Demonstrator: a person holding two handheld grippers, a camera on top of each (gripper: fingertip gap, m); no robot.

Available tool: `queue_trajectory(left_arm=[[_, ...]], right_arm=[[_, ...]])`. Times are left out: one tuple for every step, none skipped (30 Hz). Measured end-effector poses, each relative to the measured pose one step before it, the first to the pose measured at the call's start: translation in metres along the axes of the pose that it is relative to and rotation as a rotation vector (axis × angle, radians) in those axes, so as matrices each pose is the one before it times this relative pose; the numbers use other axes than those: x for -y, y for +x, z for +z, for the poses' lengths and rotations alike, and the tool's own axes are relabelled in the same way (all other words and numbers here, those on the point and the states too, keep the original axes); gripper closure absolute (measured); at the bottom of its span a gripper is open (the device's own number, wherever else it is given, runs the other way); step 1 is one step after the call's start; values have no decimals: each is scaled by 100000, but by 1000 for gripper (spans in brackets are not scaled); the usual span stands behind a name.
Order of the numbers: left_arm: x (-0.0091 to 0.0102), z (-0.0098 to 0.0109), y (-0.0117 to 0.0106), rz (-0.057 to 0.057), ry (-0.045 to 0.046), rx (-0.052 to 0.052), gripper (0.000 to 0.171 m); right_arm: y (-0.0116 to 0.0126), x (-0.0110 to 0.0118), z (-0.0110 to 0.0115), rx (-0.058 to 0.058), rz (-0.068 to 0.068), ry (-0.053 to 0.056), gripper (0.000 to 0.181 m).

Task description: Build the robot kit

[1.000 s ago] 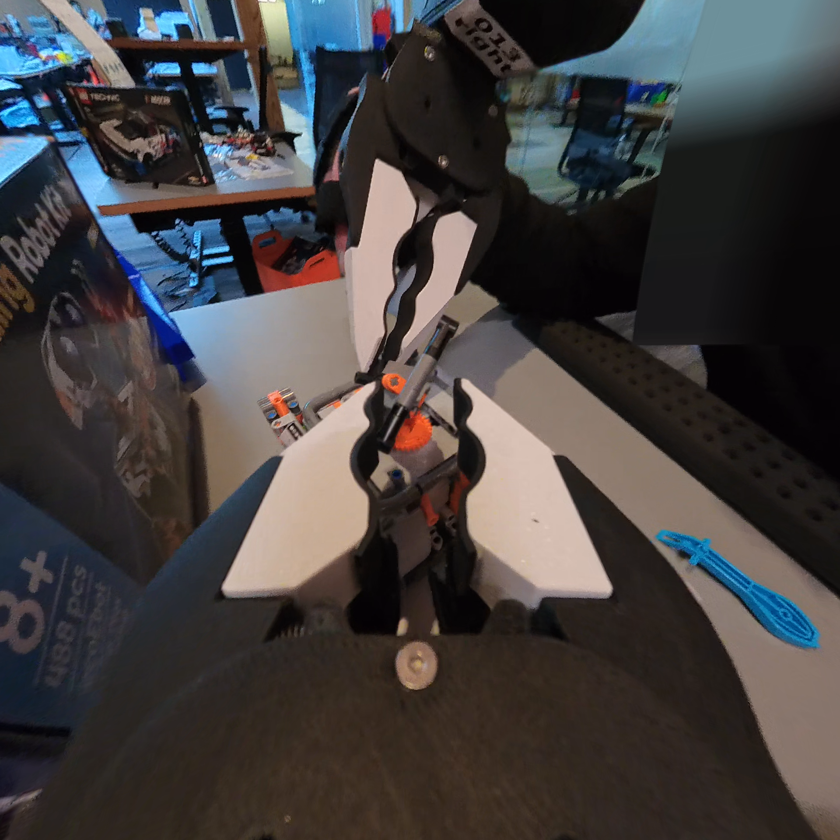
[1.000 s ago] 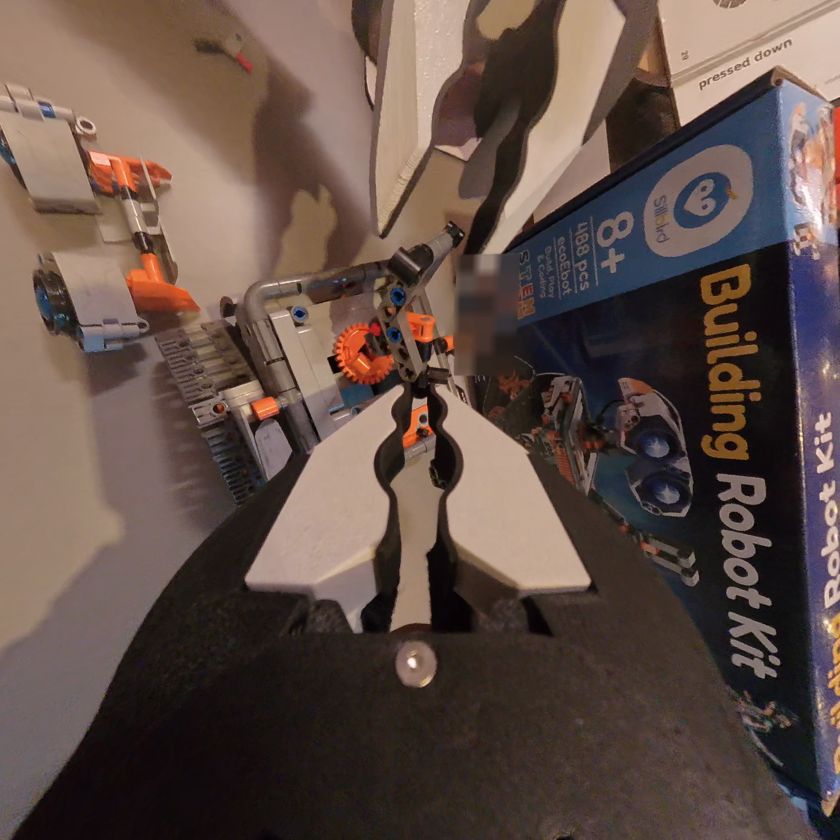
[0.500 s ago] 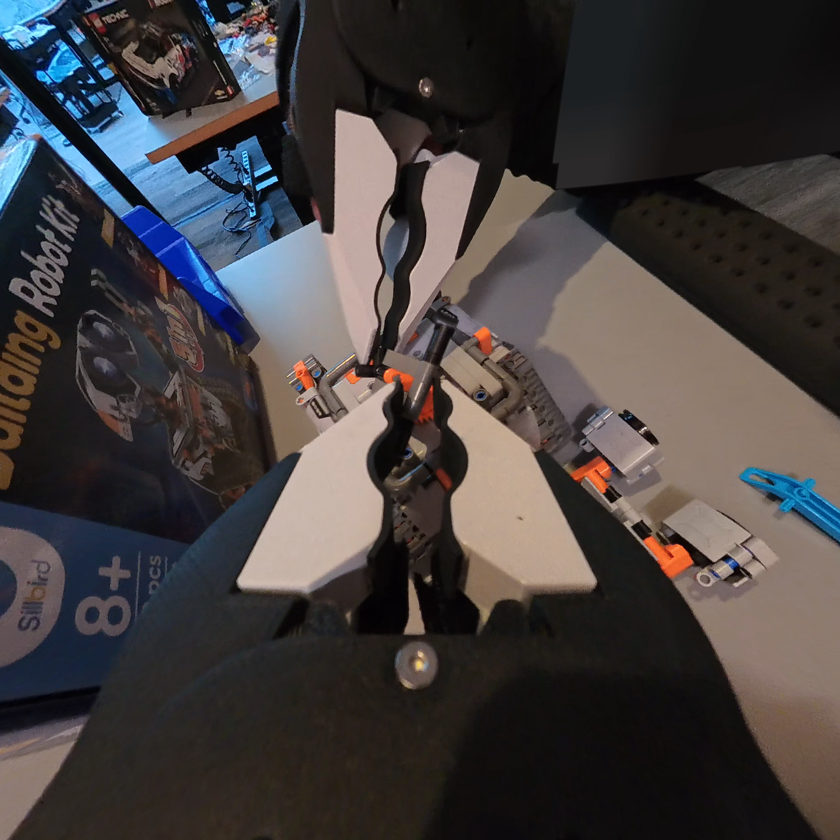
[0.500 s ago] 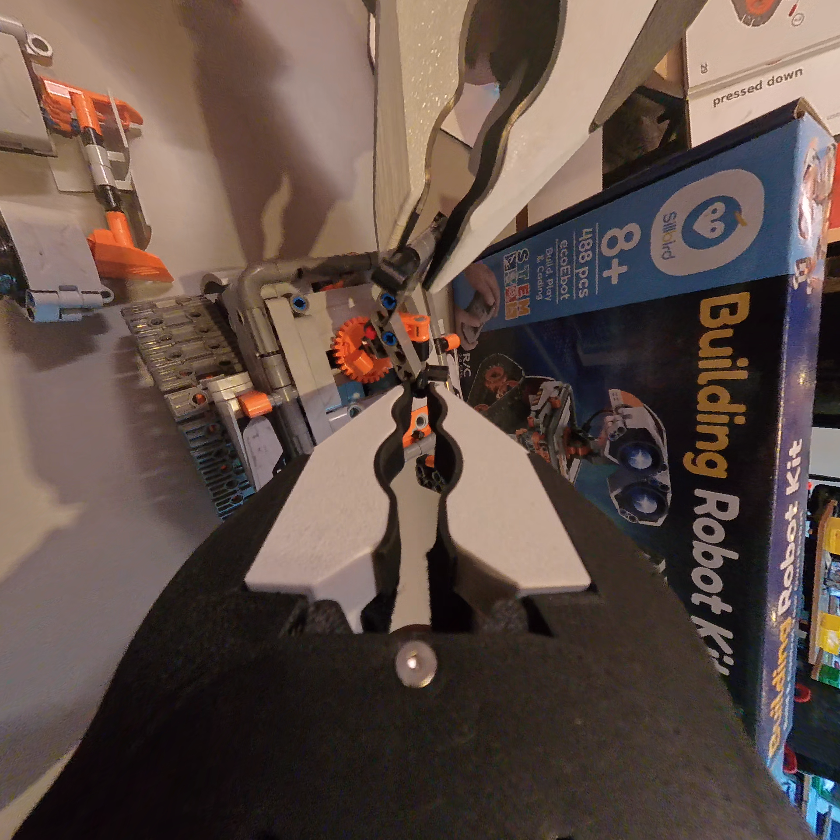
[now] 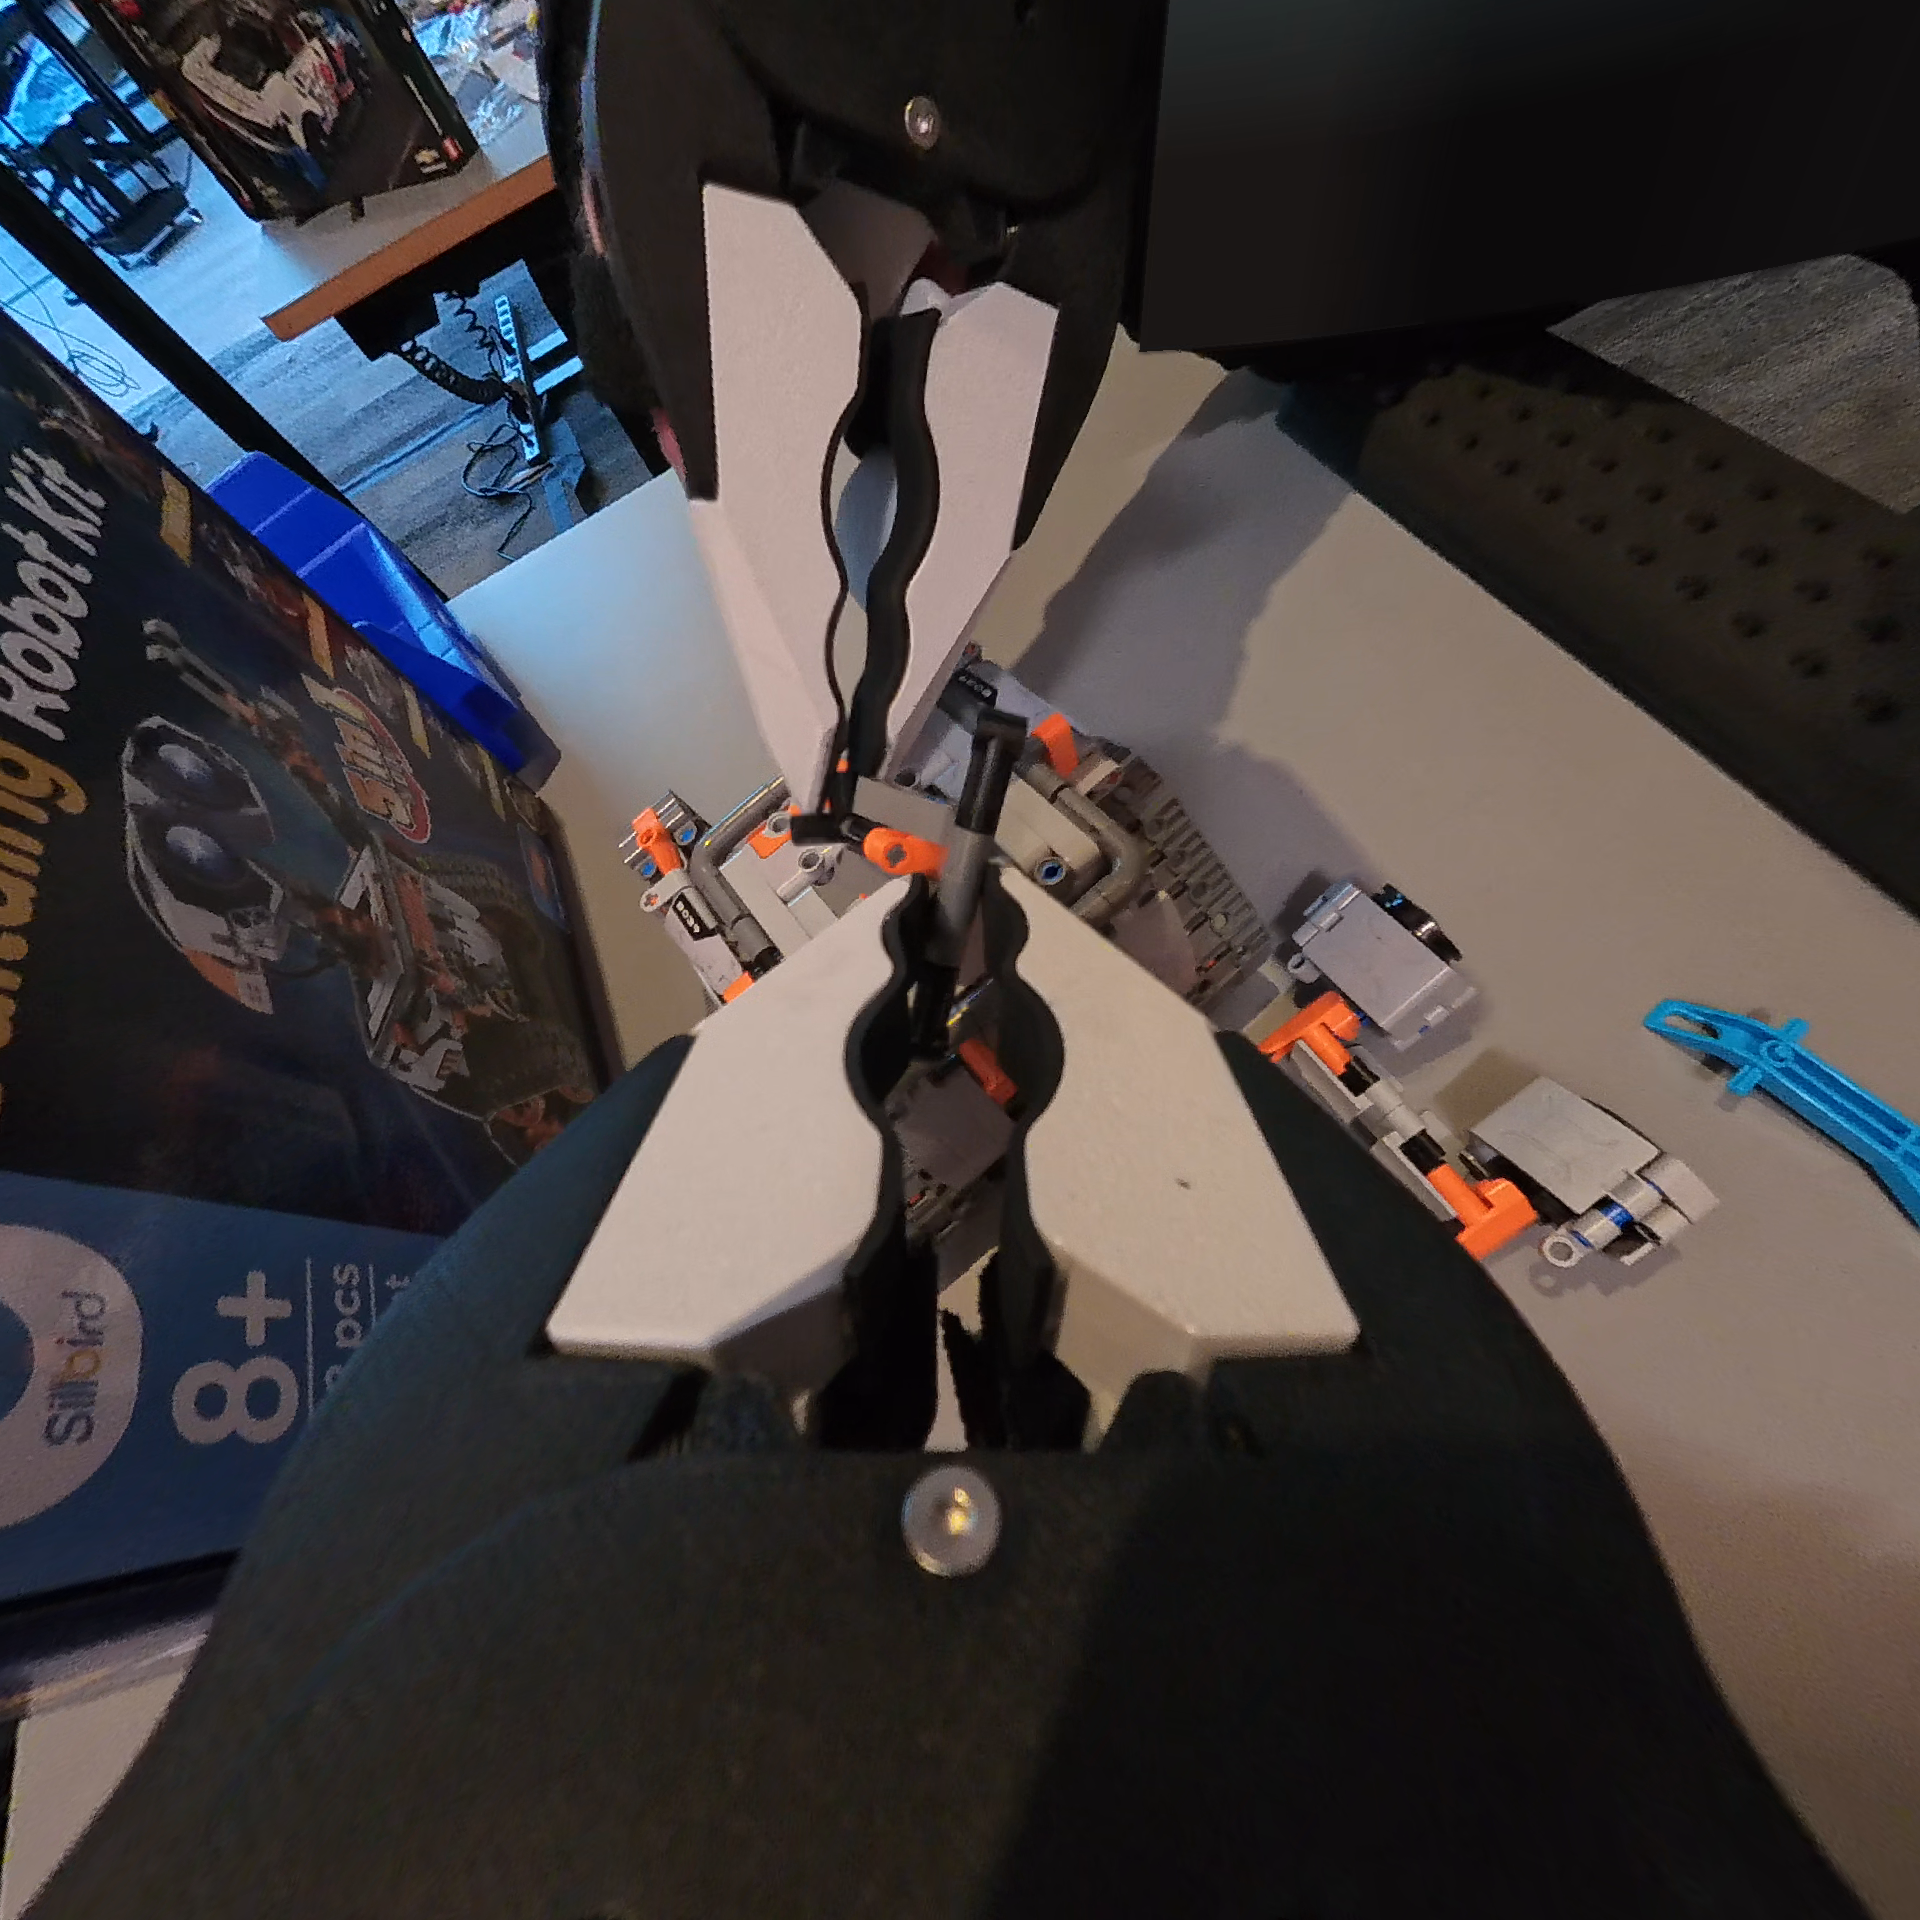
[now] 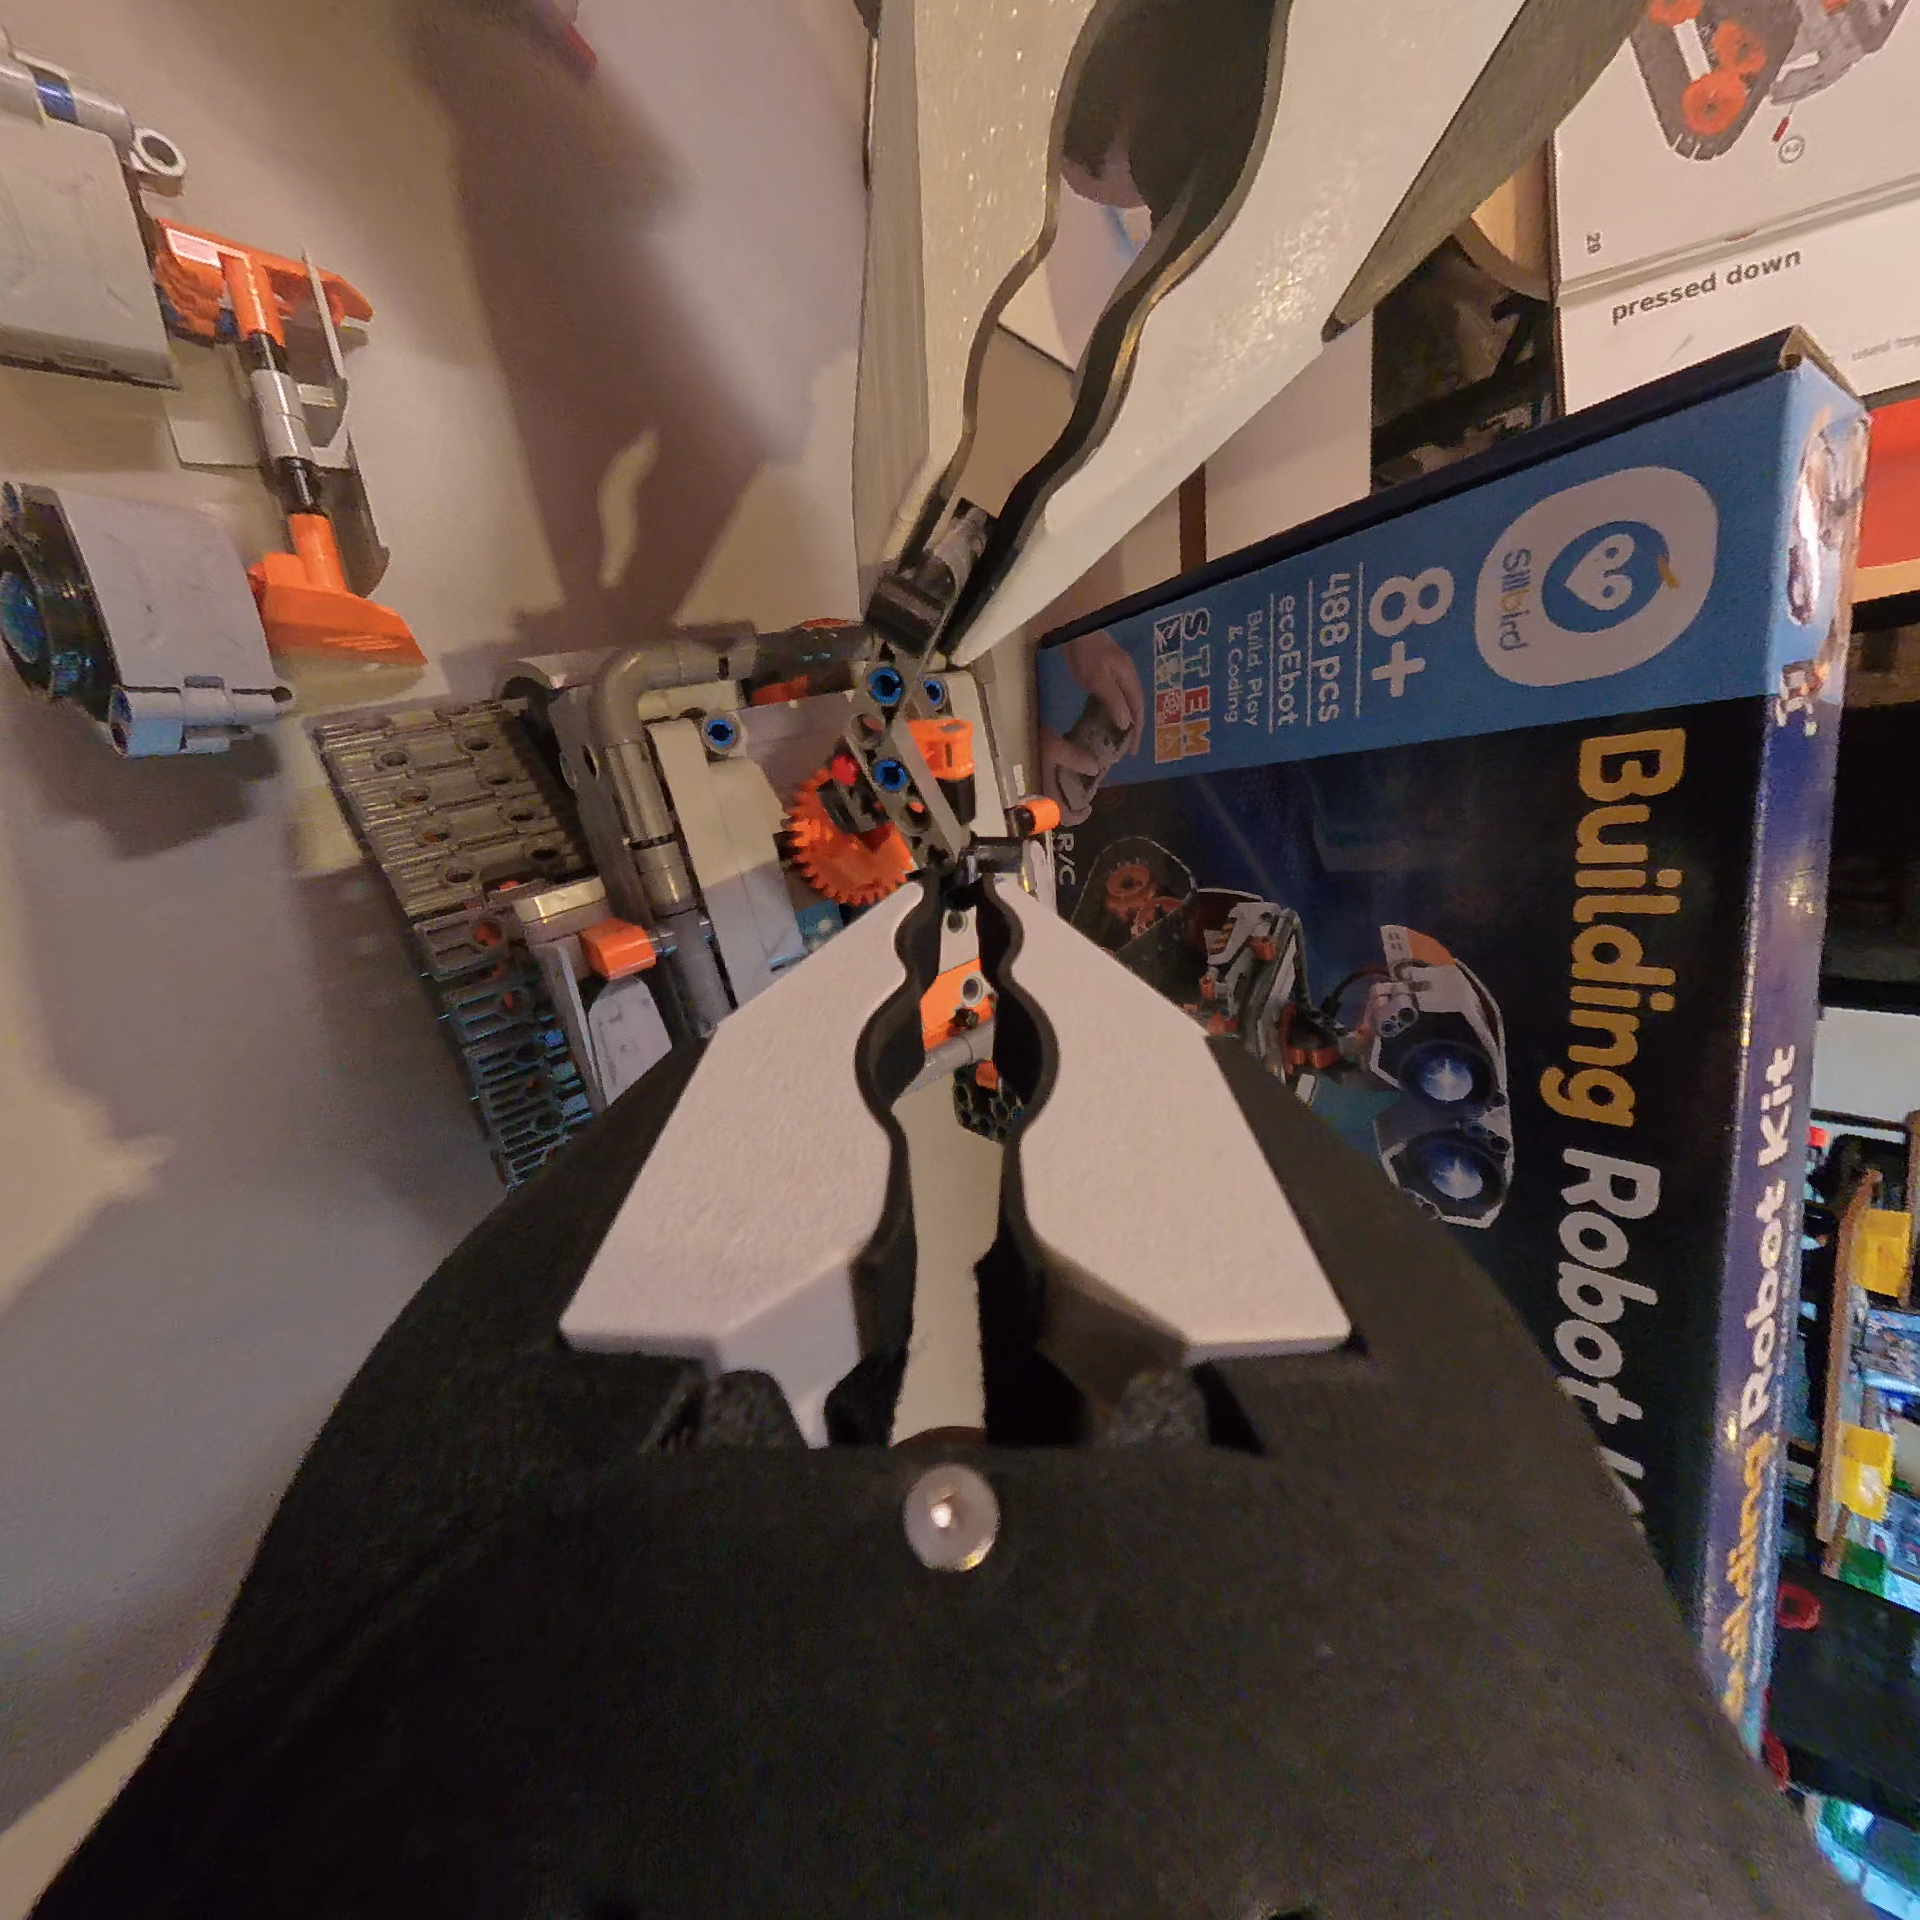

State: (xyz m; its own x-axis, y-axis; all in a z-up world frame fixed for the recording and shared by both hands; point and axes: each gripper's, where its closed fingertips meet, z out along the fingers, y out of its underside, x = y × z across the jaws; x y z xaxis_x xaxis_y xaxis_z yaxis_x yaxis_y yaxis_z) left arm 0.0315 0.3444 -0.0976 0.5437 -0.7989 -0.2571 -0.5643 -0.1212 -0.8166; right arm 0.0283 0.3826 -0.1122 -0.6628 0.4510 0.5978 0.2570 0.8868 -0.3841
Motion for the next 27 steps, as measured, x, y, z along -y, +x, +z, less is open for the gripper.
queue_trajectory(left_arm=[[-63, 105, 1, -118, -582, 40, 163], [-282, 237, -86, 313, -1742, 709, 163], [-219, 259, -81, 428, -1279, 651, 164], [258, 46, -109, -537, 1540, 406, 165], [42, 3, -95, -605, 66, 108, 165], [-53, -5, -90, 546, -560, 681, 165], [-55, -20, -7, 408, -700, 335, 165], [16, -5, -11, 102, -338, 303, 165], [32, -4, -51, -378, -106, 179, 165], [46, 10, -58, -996, 231, -25, 165], [15, -2, -86, -655, 264, 248, 165], [95, -44, -168, -182, 682, 960, 165], [137, -59, -164, -106, 859, 841, 165], [181, -96, -107, -248, 1042, 498, 165], [133, -75, -155, 121, 622, 966, 165], [82, -47, -189, 685, 176, 1395, 165], [-6, 5, -91, 143, -382, 646, 165], [-116, 39, -56, -234, -908, 222, 165], [-171, 77, -34, -271, -982, 110, 165], [-222, 111, -18, -228, -1133, 13, 165], [-239, 120, -6, -200, -1150, -46, 165], [-9, 58, -1, -215, 144, -109, 165], [32, 10, 79, -379, 273, -634, 165], [19, -9, 9, 59, -48, 6, 165], [18, -14, 21, 116, -199, -44, 165], [31, -10, 99, 29, -22, -427, 165], [48, -5, 26, 187, -39, 78, 165]], right_arm=[[-21, -200, 150, 482, 345, -106, 176], [-5, -263, 248, 340, 238, -417, 176], [-35, -171, 221, 564, 432, 207, 176], [15, -38, 81, 492, 684, 870, 176], [31, -24, 37, 274, 726, 587, 176], [8, -21, 46, 229, 520, 314, 176], [-2, 3, 37, 59, 70, 168, 176], [13, -11, 35, 33, 213, -79, 176], [40, -24, 12, 68, 484, -147, 176], [95, -30, -17, -305, 280, -18, 176], [167, -8, -72, -672, 558, 151, 176], [232, 5, -135, -704, 1017, 371, 176], [196, 52, -163, -558, 666, 878, 176], [208, 69, -149, -686, 434, 1078, 176], [245, 20, -93, -766, 990, 697, 176], [179, -6, -1, -480, 893, 427, 176], [46, -48, 91, -43, 334, 143, 176], [-20, -99, 171, 159, 188, -142, 176], [-46, -120, 205, 326, 204, -399, 176], [-80, -153, 222, 401, 97, -707, 176], [-68, -113, 168, 236, -29, -501, 176], [-75, -13, 104, 461, 123, 106, 176], [-90, 11, 59, 533, 236, 289, 176], [-37, 12, 27, 208, 38, 211, 176], [-79, 26, 56, 335, -66, 150, 176], [-96, 23, 65, 146, -405, -48, 177], [-16, -16, 77, -329, -551, -387, 177]])
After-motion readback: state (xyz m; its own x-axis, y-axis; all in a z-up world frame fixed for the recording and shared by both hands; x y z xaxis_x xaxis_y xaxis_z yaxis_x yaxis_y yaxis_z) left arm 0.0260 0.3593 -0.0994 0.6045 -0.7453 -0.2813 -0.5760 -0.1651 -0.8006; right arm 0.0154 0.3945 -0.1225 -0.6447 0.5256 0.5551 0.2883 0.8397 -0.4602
